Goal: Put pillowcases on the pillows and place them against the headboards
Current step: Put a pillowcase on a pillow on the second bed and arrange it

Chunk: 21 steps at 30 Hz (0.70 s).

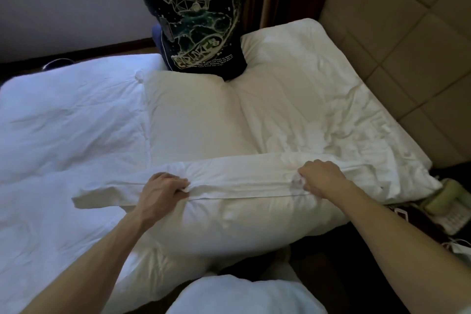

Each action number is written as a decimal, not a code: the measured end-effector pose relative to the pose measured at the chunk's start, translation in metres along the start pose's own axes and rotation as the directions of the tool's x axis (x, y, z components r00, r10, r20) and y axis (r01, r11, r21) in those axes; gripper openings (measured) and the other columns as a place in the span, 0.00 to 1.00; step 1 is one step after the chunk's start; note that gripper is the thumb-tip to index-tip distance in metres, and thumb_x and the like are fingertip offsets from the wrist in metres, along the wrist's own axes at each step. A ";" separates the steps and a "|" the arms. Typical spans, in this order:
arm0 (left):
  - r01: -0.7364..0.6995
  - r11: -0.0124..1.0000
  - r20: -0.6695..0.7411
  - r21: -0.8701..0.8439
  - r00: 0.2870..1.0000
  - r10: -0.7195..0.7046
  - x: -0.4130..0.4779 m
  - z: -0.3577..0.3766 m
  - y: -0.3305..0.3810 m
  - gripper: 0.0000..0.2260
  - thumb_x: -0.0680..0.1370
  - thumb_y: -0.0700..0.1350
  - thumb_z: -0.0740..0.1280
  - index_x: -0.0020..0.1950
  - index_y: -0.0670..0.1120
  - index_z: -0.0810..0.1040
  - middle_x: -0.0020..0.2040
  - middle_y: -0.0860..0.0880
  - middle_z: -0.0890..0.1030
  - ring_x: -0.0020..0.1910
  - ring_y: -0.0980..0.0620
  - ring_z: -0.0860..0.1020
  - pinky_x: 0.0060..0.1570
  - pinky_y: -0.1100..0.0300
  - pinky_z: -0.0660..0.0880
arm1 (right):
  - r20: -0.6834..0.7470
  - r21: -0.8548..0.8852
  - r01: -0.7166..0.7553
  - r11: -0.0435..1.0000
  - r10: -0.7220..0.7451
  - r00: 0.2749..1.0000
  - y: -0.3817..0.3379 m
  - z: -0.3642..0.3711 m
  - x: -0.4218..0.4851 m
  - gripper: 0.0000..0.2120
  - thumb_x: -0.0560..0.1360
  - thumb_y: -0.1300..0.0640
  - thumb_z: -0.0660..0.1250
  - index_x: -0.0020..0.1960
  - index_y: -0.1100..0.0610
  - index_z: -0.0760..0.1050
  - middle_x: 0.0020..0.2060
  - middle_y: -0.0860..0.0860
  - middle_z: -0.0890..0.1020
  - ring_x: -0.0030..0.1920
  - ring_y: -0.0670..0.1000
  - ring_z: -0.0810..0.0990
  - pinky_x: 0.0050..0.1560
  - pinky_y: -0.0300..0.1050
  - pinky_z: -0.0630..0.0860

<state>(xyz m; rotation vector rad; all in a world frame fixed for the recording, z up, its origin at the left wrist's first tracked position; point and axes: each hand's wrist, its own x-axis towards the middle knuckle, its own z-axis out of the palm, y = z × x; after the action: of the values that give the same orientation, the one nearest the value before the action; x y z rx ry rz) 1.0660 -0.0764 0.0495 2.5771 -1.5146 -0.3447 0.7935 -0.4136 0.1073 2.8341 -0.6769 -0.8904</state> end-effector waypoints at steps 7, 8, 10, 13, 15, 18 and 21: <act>0.100 0.995 -0.036 0.020 0.994 -0.099 0.004 -0.001 0.014 0.14 0.77 0.52 0.63 0.59 0.50 0.80 0.60 0.51 0.82 0.59 0.47 0.78 0.56 0.50 0.71 | -0.081 -0.031 0.038 0.999 -0.040 0.996 0.020 0.020 0.004 0.17 0.74 0.62 0.67 0.62 0.54 0.74 0.58 0.52 0.76 0.59 0.54 0.74 0.55 0.48 0.70; 0.092 0.993 -0.046 0.067 0.995 -0.089 0.004 -0.001 0.013 0.15 0.77 0.54 0.61 0.58 0.49 0.80 0.59 0.51 0.82 0.58 0.46 0.78 0.53 0.50 0.71 | -0.082 -0.023 0.028 0.999 -0.030 0.996 0.022 0.022 0.004 0.16 0.73 0.63 0.67 0.60 0.54 0.75 0.57 0.52 0.76 0.59 0.54 0.74 0.56 0.48 0.69; 0.060 0.986 -0.049 0.158 0.997 -0.053 0.001 -0.004 0.012 0.18 0.77 0.56 0.56 0.55 0.50 0.81 0.56 0.51 0.83 0.55 0.47 0.79 0.48 0.51 0.69 | -0.081 -0.002 0.000 1.000 -0.001 0.997 0.024 0.029 0.005 0.17 0.72 0.65 0.66 0.59 0.54 0.75 0.56 0.51 0.77 0.59 0.54 0.74 0.59 0.49 0.68; 0.071 0.975 -0.028 0.209 0.997 -0.067 -0.002 -0.010 0.010 0.17 0.75 0.56 0.56 0.51 0.52 0.83 0.51 0.54 0.85 0.53 0.48 0.80 0.48 0.52 0.67 | -0.095 0.004 -0.017 1.000 0.017 0.995 0.022 0.035 0.002 0.16 0.72 0.66 0.64 0.56 0.53 0.76 0.54 0.50 0.78 0.59 0.54 0.74 0.59 0.49 0.66; 0.087 0.975 -0.003 0.207 0.996 -0.088 -0.003 -0.009 0.010 0.14 0.74 0.55 0.60 0.47 0.52 0.83 0.47 0.56 0.85 0.51 0.49 0.81 0.50 0.53 0.66 | -0.084 0.026 -0.017 1.000 0.019 0.996 0.016 0.041 0.000 0.14 0.73 0.67 0.63 0.54 0.53 0.77 0.52 0.50 0.79 0.56 0.54 0.75 0.58 0.49 0.67; 0.057 0.972 -0.013 0.227 0.998 -0.055 0.003 -0.007 0.009 0.10 0.73 0.53 0.64 0.43 0.52 0.84 0.42 0.56 0.84 0.48 0.52 0.80 0.53 0.54 0.65 | -0.143 0.062 -0.026 0.998 0.034 0.989 0.009 0.046 -0.005 0.09 0.70 0.66 0.68 0.47 0.53 0.79 0.43 0.51 0.81 0.48 0.55 0.78 0.53 0.49 0.71; 0.048 0.970 -0.013 0.239 0.999 -0.046 0.007 -0.007 0.004 0.06 0.74 0.49 0.66 0.41 0.52 0.82 0.40 0.55 0.83 0.45 0.52 0.80 0.52 0.54 0.65 | -0.166 0.073 -0.032 0.997 0.043 0.985 0.011 0.051 -0.009 0.10 0.66 0.67 0.69 0.43 0.54 0.78 0.39 0.52 0.80 0.43 0.55 0.79 0.47 0.49 0.73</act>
<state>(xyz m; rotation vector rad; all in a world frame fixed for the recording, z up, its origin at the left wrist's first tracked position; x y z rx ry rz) 1.0673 -0.0843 0.0564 2.7960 -1.5836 -0.1660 0.7544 -0.4176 0.0726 2.9047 -0.7507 -0.6254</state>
